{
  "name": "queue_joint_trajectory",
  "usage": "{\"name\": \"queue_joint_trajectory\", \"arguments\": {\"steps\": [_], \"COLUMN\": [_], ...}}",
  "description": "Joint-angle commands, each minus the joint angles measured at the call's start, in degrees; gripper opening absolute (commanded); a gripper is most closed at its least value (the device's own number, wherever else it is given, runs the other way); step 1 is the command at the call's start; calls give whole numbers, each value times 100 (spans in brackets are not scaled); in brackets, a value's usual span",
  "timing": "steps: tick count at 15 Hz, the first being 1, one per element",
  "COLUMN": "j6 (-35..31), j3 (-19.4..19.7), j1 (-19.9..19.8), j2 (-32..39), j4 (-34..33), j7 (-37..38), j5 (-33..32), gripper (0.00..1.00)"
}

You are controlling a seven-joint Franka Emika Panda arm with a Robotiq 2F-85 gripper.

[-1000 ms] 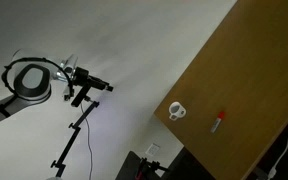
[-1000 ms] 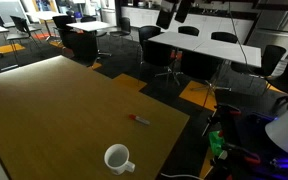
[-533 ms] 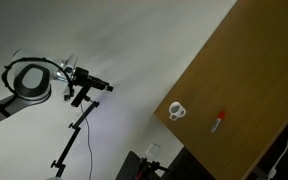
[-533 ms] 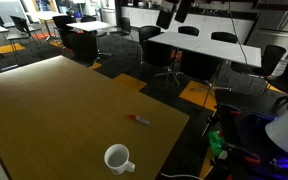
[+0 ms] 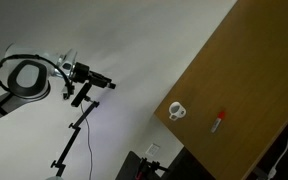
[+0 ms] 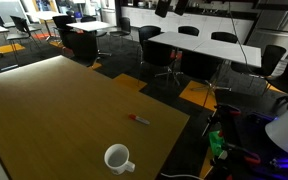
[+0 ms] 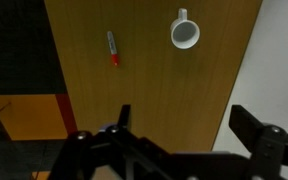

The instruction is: Put the marker inside the mug cup

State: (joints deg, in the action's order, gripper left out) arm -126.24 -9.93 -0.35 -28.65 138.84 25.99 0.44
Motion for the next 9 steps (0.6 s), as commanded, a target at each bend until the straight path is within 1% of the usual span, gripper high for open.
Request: {"name": "queue_joint_trajectory", "arguments": {"steps": [1,3,5,6,9], "j6": [-156,-129,-321,-482,-1171], "j3": [320,493,623,707,822], "j1": [-139,-210,-270,-279,-413], "j2": [-41,54,151,241,540], "j4": [147,194,331,418,642], "j7": [-504,-824,-1121,-1282,-1355], "j5": [-153,-239,-403,-432,-578], "gripper": [100,100,100,100,100]}}
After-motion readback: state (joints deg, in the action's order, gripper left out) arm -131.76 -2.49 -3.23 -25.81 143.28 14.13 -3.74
